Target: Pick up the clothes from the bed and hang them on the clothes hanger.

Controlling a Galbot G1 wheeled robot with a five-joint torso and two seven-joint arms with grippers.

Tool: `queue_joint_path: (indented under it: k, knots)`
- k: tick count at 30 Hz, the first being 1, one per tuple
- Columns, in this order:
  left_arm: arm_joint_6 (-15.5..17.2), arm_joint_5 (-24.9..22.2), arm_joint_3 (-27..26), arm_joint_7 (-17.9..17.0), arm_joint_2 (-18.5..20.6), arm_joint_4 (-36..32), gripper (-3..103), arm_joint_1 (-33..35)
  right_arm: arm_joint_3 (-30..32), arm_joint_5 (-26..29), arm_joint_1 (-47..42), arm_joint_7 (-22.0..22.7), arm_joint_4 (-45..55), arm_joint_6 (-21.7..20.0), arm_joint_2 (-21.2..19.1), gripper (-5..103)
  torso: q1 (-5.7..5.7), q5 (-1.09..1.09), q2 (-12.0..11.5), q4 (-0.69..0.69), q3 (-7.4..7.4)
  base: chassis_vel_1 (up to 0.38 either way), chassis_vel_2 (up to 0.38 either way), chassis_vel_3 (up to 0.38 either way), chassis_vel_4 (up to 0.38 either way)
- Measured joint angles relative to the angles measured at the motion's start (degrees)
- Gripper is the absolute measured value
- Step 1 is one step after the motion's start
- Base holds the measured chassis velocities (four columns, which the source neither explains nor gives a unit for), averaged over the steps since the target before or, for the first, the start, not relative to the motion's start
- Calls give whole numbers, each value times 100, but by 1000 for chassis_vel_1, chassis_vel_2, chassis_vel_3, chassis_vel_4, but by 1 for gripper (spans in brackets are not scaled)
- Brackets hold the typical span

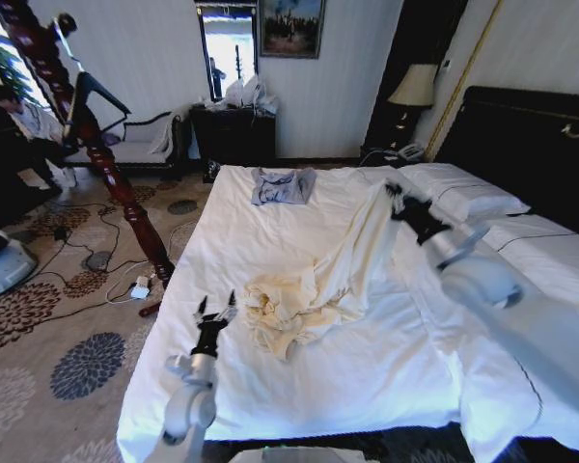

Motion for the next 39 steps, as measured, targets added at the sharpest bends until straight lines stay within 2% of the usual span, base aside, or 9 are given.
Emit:
queue_joint_path:
  k: [7,9,12,14,17,22,32,38,39]
  knots:
    - [71,54,735,27,-66,357,100,-500,-5,604,403,-32,374,0,-523,1,0,1,1,-1,0,0,0,0,0]
    - [71,93,824,28,-47,364,100,-531,15,650,423,-31,419,1,-569,1,-1,0,0,-2,0,0,0,0,0]
    - [25,506,1329,72,177,392,100,-657,96,924,540,-9,644,4,-741,1,-2,0,1,-1,-1,0,0,0,0]
    - [18,556,1363,77,202,395,100,-667,103,951,549,-7,665,5,-750,1,-2,0,1,-1,-1,0,0,0,0]
    - [-107,1305,1707,140,468,660,100,-904,139,1052,594,44,806,5,-761,1,-2,0,1,0,-1,0,0,0,0]
    - [-261,1860,1818,129,493,1190,100,-1293,141,1061,607,77,852,2,-694,1,-1,0,1,0,0,0,0,0,0]
    - [-265,2418,1944,107,348,1599,100,-1574,138,1140,771,6,699,85,-508,1,-1,0,0,-1,0,0,0,0,0]
    - [-265,2421,1844,66,330,1693,103,-1620,128,1154,970,-3,573,95,-299,1,-1,-1,0,-1,-1,0,0,0,0]
    - [-268,2407,1827,66,338,1671,100,-1607,125,1154,999,-5,536,95,-272,1,-1,-1,0,-1,0,0,0,0,0]
